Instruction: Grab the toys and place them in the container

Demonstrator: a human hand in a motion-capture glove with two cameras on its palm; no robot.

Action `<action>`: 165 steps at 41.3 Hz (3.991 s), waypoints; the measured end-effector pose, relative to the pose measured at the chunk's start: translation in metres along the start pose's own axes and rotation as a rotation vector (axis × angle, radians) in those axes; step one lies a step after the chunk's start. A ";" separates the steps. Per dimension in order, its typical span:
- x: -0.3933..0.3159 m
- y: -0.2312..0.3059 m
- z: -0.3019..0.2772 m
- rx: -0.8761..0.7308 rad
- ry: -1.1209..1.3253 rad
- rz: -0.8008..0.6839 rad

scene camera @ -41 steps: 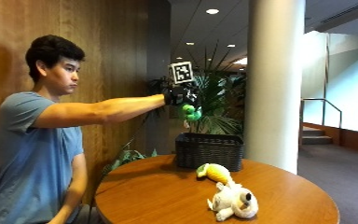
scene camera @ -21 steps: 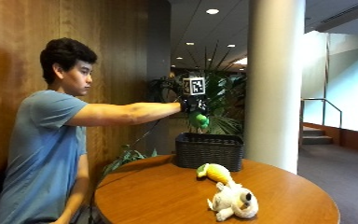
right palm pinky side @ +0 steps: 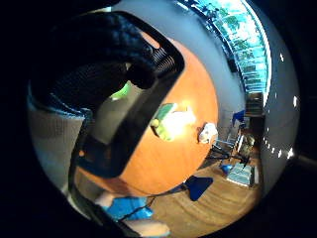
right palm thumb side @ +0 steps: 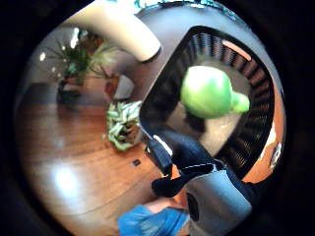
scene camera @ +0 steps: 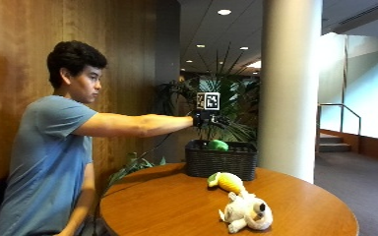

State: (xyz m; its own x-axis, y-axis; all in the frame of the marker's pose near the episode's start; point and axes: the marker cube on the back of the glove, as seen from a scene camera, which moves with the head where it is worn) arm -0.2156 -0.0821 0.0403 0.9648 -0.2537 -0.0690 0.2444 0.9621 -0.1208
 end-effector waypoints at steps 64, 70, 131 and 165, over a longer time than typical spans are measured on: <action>0.178 -0.011 0.182 -0.493 0.082 -0.101; 0.173 -0.021 0.197 -0.484 0.061 -0.113; 0.147 0.021 -0.052 0.205 -0.003 -0.028; -0.001 -0.006 -0.025 0.035 -0.130 -0.204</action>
State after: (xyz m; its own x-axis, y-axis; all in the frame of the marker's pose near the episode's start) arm -0.2198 -0.0898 0.0165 0.8990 -0.4303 0.0820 0.4364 0.8958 -0.0843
